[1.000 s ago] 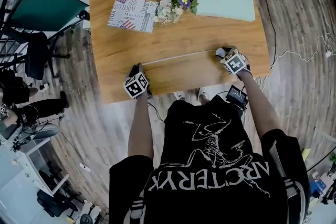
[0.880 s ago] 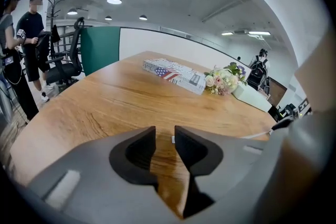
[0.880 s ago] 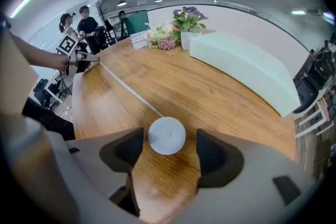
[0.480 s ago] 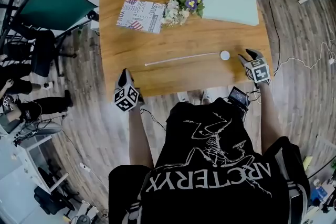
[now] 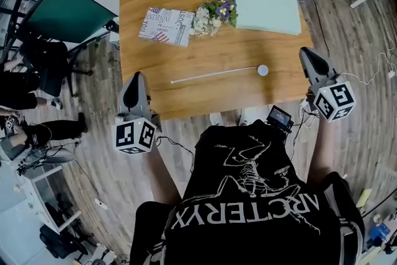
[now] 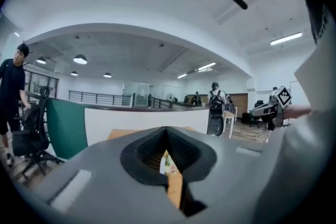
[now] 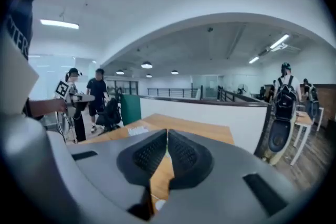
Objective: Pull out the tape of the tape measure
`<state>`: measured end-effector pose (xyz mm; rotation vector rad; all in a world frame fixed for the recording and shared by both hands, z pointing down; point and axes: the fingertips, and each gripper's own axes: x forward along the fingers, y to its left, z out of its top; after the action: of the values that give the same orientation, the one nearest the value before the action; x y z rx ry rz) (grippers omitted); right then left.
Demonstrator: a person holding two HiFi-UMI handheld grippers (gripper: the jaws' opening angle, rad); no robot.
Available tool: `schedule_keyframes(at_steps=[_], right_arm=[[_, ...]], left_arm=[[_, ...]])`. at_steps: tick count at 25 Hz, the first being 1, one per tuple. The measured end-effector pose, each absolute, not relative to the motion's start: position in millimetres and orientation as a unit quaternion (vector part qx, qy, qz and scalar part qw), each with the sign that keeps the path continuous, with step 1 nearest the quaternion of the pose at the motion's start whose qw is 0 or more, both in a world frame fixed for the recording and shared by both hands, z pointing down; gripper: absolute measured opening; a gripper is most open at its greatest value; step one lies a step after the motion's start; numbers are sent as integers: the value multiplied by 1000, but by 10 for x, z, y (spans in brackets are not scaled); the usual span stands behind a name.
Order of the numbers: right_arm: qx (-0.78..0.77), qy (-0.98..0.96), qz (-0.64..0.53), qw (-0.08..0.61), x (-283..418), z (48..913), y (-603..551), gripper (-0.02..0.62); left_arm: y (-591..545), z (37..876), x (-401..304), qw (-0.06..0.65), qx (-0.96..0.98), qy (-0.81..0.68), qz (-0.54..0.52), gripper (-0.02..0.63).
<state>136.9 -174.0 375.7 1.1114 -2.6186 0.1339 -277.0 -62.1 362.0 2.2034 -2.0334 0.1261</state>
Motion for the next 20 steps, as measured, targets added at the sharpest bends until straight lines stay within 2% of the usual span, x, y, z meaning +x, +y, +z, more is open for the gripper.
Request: schedule_keyframes(at_steps=[3,7,20], right_arm=[[350,-932,25,87,853,3371,-1580,9],[333,-942,6,43,484,3111,-1446,8],[314,-948,-38,15,230,2754,-1308,8]], left_arm=[[-730,3171,-2363,26,760,-650,-6,11],[-766,2846,-1916,8,787,-615,-45,11],[-793,2720,-1497,-10,802,-596,-29,9]])
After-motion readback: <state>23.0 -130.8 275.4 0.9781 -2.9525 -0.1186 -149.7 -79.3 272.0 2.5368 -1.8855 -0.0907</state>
